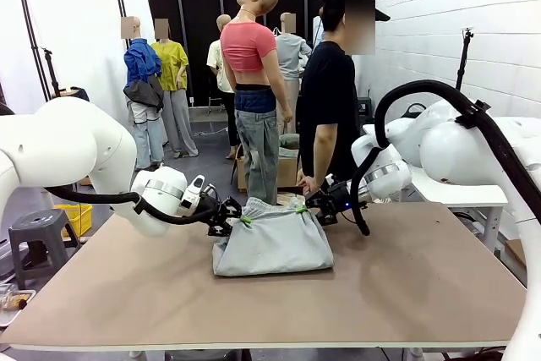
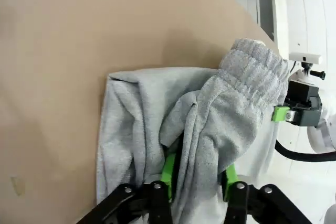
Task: Fold the training pants.
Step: Fold the Training pants in half.
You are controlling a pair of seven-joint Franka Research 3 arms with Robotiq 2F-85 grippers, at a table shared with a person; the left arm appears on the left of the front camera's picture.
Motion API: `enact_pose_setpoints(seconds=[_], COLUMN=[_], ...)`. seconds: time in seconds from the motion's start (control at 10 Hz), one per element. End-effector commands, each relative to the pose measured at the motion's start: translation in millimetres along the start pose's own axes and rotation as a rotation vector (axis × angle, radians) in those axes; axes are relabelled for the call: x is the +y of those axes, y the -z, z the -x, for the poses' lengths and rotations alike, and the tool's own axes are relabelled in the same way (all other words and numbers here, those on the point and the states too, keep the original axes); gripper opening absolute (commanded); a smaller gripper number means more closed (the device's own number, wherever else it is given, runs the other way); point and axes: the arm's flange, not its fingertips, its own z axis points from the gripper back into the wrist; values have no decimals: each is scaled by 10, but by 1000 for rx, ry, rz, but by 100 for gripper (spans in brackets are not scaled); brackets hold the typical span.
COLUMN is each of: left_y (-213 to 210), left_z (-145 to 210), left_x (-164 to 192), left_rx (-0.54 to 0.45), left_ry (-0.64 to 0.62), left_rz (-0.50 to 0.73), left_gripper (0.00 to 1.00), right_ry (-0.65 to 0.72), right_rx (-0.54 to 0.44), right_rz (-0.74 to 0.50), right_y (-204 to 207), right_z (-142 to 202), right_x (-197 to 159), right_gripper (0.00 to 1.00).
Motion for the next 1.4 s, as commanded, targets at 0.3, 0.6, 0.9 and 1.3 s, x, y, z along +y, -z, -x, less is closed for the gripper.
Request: enact_pose_setpoints(seconds=[0.3, 0.6, 0.9, 1.3], left_y=[-406, -810, -810, -933], left_z=[92, 204, 0, 115], left_x=[-176, -414, -475, -545], left_rx=[-98, -192, -237, -202], left_ry=[17, 76, 80, 73], left_rz=[-67, -70, -69, -71], left_gripper=[100, 100, 100, 100], right_ry=[8, -29, -36, -36], right_rx=[-100, -130, -133, -133], right_rz=[170, 168, 147, 147], right_y=[-371, -558, -590, -590], right_z=[43, 125, 21, 21], right_x=[172, 359, 387, 387], right_gripper=[100, 100, 100, 100])
